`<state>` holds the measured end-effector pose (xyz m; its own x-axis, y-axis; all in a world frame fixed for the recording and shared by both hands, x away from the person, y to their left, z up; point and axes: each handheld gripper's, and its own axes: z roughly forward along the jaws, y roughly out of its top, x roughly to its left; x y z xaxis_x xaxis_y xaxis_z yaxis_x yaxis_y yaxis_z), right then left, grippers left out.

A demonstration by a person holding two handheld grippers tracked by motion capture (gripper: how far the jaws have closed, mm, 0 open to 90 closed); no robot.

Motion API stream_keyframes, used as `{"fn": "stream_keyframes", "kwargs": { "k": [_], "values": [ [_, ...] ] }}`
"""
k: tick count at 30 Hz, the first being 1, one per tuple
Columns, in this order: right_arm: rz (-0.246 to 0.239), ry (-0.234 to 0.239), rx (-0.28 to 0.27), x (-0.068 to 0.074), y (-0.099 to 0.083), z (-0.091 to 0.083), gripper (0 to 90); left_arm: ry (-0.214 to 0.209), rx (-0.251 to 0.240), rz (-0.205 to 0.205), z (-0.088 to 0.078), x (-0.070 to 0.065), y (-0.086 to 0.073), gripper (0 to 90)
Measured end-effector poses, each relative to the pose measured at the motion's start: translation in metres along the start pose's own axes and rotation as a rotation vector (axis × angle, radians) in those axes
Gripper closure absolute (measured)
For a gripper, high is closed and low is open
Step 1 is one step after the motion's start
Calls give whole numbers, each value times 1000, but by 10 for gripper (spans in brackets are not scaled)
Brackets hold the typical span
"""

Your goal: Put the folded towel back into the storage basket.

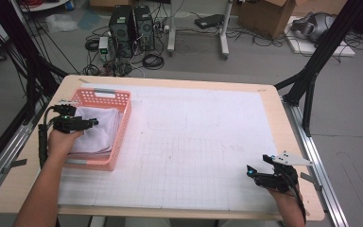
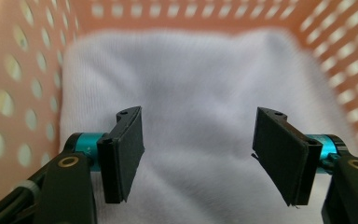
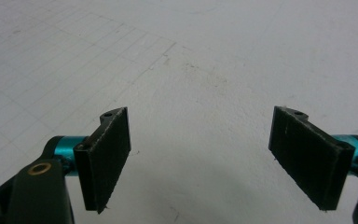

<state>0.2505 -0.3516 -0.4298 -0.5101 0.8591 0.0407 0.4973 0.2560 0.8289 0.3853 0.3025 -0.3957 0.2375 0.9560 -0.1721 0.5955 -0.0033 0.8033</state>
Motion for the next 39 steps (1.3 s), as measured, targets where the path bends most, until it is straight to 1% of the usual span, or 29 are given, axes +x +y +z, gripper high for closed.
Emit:
{"fn": "stream_keyframes", "kwargs": {
  "k": [1,2,3,4,5,6,7,8,9,10,12,14,15,16,17,19,20,21,22,24,25,26,29,31,34,35,36,38,39],
  "values": [
    [1,1,-5,0,0,0,196,-20,-54,-6,-5,-2,0,318],
    [1,1,-5,0,0,0,196,-20,-54,-6,-5,-2,0,308],
    [4,1,-12,0,0,-1,196,-47,-124,-1,-15,-6,1,307],
    [7,1,-12,0,1,-1,196,-54,-161,4,-20,-8,1,304],
    [9,0,-13,0,1,-1,196,-69,-198,6,-25,-9,2,285],
    [6,1,-16,-1,1,-1,196,-69,-198,6,-25,-9,2,266],
    [8,0,-16,-1,1,-1,196,-87,-266,-3,-34,-13,2,257],
    [8,2,-16,-1,1,-2,196,-96,-286,-4,-38,-16,2,225],
    [5,3,-18,-1,1,-2,196,-115,-307,-2,-42,-18,2,202],
    [7,4,-16,0,1,-2,196,-143,-334,9,-46,-21,2,200],
    [6,-1,-20,0,1,-3,195,-172,-373,30,-53,-30,0,200],
    [8,1,-20,0,1,-4,196,-206,-390,54,-57,-39,-3,203],
    [0,-2,-26,0,2,-5,196,-217,-394,65,-58,-44,-4,205],
    [6,-2,-27,0,2,-6,196,-228,-397,79,-59,-48,-6,205],
    [1,-5,-30,0,2,-7,196,-241,-402,92,-60,-53,-8,208],
    [1,-8,-37,0,2,-8,196,-265,-407,103,-61,-62,-11,211],
    [1,-8,-40,0,2,-9,195,-265,-407,103,-61,-62,-11,212],
    [1,-8,-40,0,2,-9,195,-275,-410,109,-62,-67,-13,212],
    [0,-14,-47,0,2,-12,196,-288,-411,124,-62,-73,-14,219],
    [-1,-16,-50,-1,1,-13,196,-308,-417,135,-63,-81,-15,222],
    [-1,-19,-60,-2,1,-15,195,-333,-427,140,-64,-91,-17,223],
    [3,-21,-62,-2,1,-16,195,-333,-427,140,-64,-91,-17,223],
    [9,-22,-71,-5,0,-17,195,-365,-437,161,-65,-106,-20,224],
    [10,-20,-77,-6,0,-17,196,-391,-433,162,-64,-116,-22,224],
    [6,-15,-80,-6,-1,-17,195,-412,-436,186,-63,-132,-27,224],
    [-2,-15,-83,-7,-1,-17,195,-430,-438,203,-62,-142,-31,223],
    [-5,-15,-84,-7,-1,-18,196,-430,-438,203,-62,-142,-31,224],
    [-6,-16,-85,-7,0,-18,196,-446,-432,220,-60,-153,-34,223],
    [-8,-18,-89,-6,0,-20,195,-468,-420,234,-55,-163,-38,224]
  ]
}}
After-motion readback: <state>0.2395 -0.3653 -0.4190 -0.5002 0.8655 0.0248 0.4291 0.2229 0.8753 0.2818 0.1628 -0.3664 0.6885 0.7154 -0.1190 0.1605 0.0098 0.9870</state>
